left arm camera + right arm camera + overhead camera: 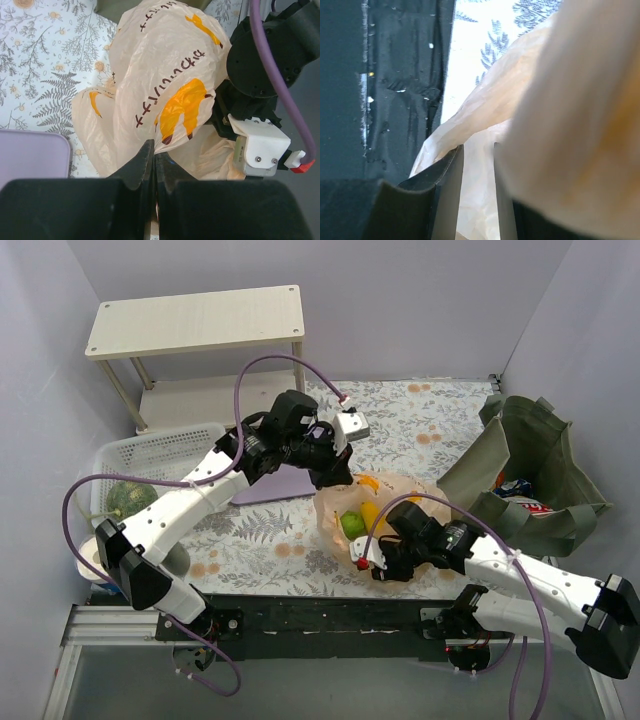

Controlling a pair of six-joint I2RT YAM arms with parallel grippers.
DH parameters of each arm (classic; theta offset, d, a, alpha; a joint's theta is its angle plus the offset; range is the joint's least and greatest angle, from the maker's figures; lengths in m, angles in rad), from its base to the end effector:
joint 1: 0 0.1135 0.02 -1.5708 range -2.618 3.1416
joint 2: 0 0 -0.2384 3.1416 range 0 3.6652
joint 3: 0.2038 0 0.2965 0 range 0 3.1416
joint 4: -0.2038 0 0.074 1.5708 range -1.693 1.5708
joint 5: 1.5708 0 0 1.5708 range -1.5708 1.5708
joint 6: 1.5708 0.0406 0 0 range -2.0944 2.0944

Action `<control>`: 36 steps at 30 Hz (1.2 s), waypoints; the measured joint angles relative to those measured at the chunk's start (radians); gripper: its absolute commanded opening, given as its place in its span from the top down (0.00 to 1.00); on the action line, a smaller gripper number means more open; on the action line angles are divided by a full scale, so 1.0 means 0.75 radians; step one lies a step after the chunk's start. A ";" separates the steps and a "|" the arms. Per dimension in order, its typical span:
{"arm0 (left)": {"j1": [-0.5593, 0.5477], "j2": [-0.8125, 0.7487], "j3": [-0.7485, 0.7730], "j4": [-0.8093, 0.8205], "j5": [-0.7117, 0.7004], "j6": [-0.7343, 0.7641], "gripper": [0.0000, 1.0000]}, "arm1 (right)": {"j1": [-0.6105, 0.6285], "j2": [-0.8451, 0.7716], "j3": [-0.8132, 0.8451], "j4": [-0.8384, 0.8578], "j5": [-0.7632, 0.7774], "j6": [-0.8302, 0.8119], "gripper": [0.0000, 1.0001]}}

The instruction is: Untie the knot of the grocery bags and take out the mixed food

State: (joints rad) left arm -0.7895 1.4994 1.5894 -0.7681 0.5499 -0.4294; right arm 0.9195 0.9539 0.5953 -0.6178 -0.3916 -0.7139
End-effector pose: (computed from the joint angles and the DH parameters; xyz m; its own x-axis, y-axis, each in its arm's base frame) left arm 0.2465 -0.2786 0.3690 -0.7730 0.2753 -0.5716 0.6271 0.4686 -0.6223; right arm 0.1317 0.1983 0.1698 0.1866 -0.7536 -0.6303 -0.9824 -0.1364 -0.1277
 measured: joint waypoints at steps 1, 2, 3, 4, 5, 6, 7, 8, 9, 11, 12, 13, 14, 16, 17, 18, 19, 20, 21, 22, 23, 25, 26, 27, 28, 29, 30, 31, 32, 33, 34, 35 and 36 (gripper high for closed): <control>0.000 0.000 -0.011 0.007 -0.001 0.000 1.00 | 0.000 0.002 0.006 0.001 0.011 0.005 0.61; 0.000 0.000 -0.018 0.007 -0.002 0.001 1.00 | -0.001 0.006 0.017 0.003 0.030 0.010 0.62; 0.001 0.001 -0.024 0.008 -0.003 0.003 1.00 | -0.002 0.010 0.034 0.012 0.052 0.017 0.61; 0.001 0.001 -0.027 0.008 -0.004 0.004 1.00 | -0.005 0.014 0.051 0.026 0.080 0.027 0.61; 0.002 0.001 -0.027 0.008 -0.006 0.005 1.00 | -0.008 0.018 0.068 0.043 0.114 0.038 0.62; 0.003 0.001 -0.027 0.010 -0.008 0.006 1.00 | -0.012 0.022 0.085 0.062 0.144 0.046 0.61; 0.005 0.001 -0.027 0.013 -0.009 0.007 1.00 | -0.016 0.030 0.102 0.085 0.175 0.055 0.62; 0.010 0.001 -0.027 0.016 -0.010 0.006 1.00 | -0.021 0.036 0.114 0.103 0.198 0.065 0.61; 0.013 0.001 -0.027 0.017 -0.010 0.004 1.00 | -0.023 0.044 0.128 0.131 0.220 0.075 0.60; 0.030 0.001 -0.027 0.020 -0.006 -0.005 1.00 | -0.031 0.060 0.140 0.196 0.261 0.095 0.60; 0.043 0.001 -0.027 0.025 0.000 -0.014 1.00 | -0.032 0.071 0.141 0.235 0.288 0.113 0.60; 0.060 0.001 -0.027 0.030 0.006 -0.024 1.00 | -0.033 0.083 0.141 0.261 0.309 0.125 0.60; 0.081 0.001 -0.027 0.033 0.020 -0.038 1.00 | -0.039 0.098 0.141 0.288 0.334 0.139 0.59; 0.124 0.003 -0.027 0.044 0.056 -0.065 1.00 | -0.052 0.131 0.141 0.339 0.381 0.160 0.57; 0.142 0.005 -0.027 0.049 0.074 -0.076 1.00 | -0.062 0.146 0.141 0.366 0.408 0.170 0.49; 0.157 0.006 -0.027 0.052 0.089 -0.084 1.00 | -0.070 0.160 0.141 0.393 0.439 0.180 0.43; 0.171 0.009 -0.027 0.057 0.106 -0.095 1.00 | -0.077 0.173 0.136 0.428 0.479 0.192 0.39; 0.180 0.011 -0.029 0.065 0.124 -0.104 1.00 | -0.083 0.185 0.127 0.465 0.516 0.203 0.33; 0.183 0.013 -0.035 0.073 0.145 -0.113 1.00 | -0.087 0.194 0.117 0.490 0.548 0.208 0.32; 0.183 0.016 -0.041 0.076 0.171 -0.118 1.00 | -0.093 0.207 0.101 0.523 0.585 0.217 0.31; 0.182 0.017 -0.045 0.078 0.187 -0.120 1.00 | -0.095 0.216 0.091 0.538 0.605 0.221 0.29; 0.180 0.018 -0.061 0.083 0.226 -0.126 1.00 | -0.103 0.238 0.075 0.552 0.625 0.225 0.27; 0.179 0.019 -0.067 0.084 0.240 -0.127 1.00 | -0.105 0.249 0.071 0.560 0.627 0.224 0.26; 0.178 0.019 -0.073 0.086 0.254 -0.127 1.00 | -0.106 0.260 0.066 0.572 0.629 0.224 0.25; 0.177 0.019 -0.079 0.086 0.267 -0.127 1.00 | -0.106 0.272 0.062 0.581 0.629 0.223 0.24; 0.177 0.019 -0.084 0.087 0.275 -0.127 1.00 | -0.106 0.285 0.057 0.597 0.631 0.220 0.22; 0.177 0.019 -0.089 0.088 0.283 -0.127 1.00 | -0.106 0.297 0.054 0.612 0.635 0.218 0.21; 0.177 0.019 -0.095 0.090 0.292 -0.127 1.00 | -0.106 0.308 0.050 0.632 0.640 0.214 0.20; 0.177 0.019 -0.099 0.091 0.299 -0.127 1.00 | -0.106 0.319 0.044 0.654 0.649 0.206 0.19; 0.177 0.019 -0.104 0.092 0.303 -0.126 1.00 | -0.106 0.331 0.037 0.680 0.658 0.197 0.19; 0.177 0.019 -0.110 0.095 0.307 -0.126 1.00 | -0.107 0.350 0.033 0.707 0.667 0.182 0.19; 0.178 0.019 -0.116 0.097 0.312 -0.122 1.00 | -0.107 0.368 0.031 0.729 0.672 0.171 0.19; 0.177 0.019 -0.123 0.097 0.315 -0.119 1.00 | -0.110 0.391 0.029 0.755 0.675 0.155 0.18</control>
State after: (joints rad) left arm -0.6567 1.5135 1.4971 -0.6952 0.7864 -0.5186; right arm 0.8371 1.2469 0.6170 -0.0517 0.1150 -0.5980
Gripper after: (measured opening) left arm 0.010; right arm 0.810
